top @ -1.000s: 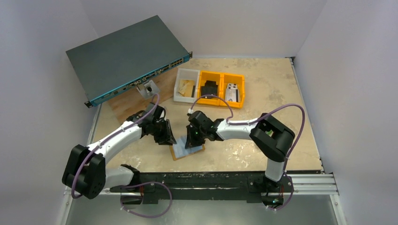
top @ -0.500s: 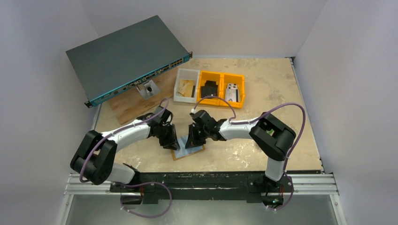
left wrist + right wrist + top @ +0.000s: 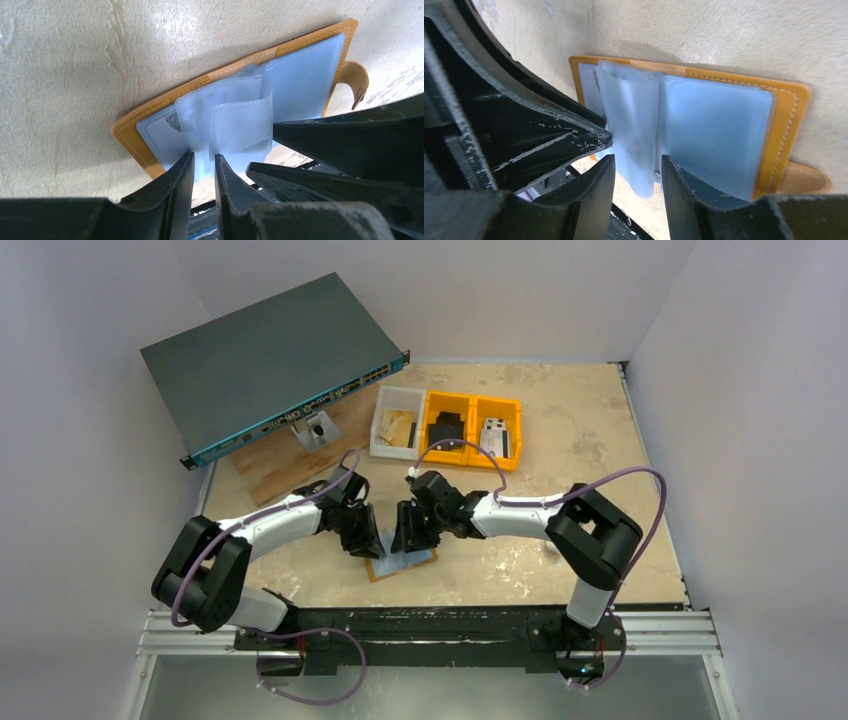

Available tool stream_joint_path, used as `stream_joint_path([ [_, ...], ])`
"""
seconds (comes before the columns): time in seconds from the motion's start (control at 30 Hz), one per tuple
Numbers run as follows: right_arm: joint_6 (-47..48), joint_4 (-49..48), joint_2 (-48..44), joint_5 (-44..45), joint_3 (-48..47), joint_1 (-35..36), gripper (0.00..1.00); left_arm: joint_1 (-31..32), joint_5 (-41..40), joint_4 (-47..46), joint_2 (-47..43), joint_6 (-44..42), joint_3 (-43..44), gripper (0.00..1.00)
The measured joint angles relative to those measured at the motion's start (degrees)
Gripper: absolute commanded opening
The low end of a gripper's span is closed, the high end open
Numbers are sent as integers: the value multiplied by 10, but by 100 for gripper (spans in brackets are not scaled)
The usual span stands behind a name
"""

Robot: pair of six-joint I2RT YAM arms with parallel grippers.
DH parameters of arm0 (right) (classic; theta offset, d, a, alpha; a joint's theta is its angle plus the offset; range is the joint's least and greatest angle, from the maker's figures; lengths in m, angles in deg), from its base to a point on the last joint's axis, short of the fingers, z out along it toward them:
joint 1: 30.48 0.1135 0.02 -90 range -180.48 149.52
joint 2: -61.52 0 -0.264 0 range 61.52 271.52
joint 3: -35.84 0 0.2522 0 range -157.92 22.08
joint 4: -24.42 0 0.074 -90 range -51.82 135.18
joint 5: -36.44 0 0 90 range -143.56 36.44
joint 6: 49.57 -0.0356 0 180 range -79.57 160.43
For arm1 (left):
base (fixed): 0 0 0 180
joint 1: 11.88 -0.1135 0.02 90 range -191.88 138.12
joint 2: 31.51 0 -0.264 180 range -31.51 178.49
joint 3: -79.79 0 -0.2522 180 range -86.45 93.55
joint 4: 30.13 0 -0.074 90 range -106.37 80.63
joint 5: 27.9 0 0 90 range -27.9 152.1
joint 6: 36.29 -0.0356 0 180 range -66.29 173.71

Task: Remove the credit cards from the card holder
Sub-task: Remove the credit card from the card holder.

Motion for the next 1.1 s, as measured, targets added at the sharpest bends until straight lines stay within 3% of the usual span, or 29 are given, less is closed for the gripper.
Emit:
stream_joint_path([
  [0.27,16,74,-54,73,-25,0,40,0,0,1,2,0,1,21],
  [0.63,41,167,-55,196,-24,-1,38,1,1,1,7,0,6,20],
  [1.1,50,163,-35,202,-17,-1,26,15,17,-14,35,0,21,17],
])
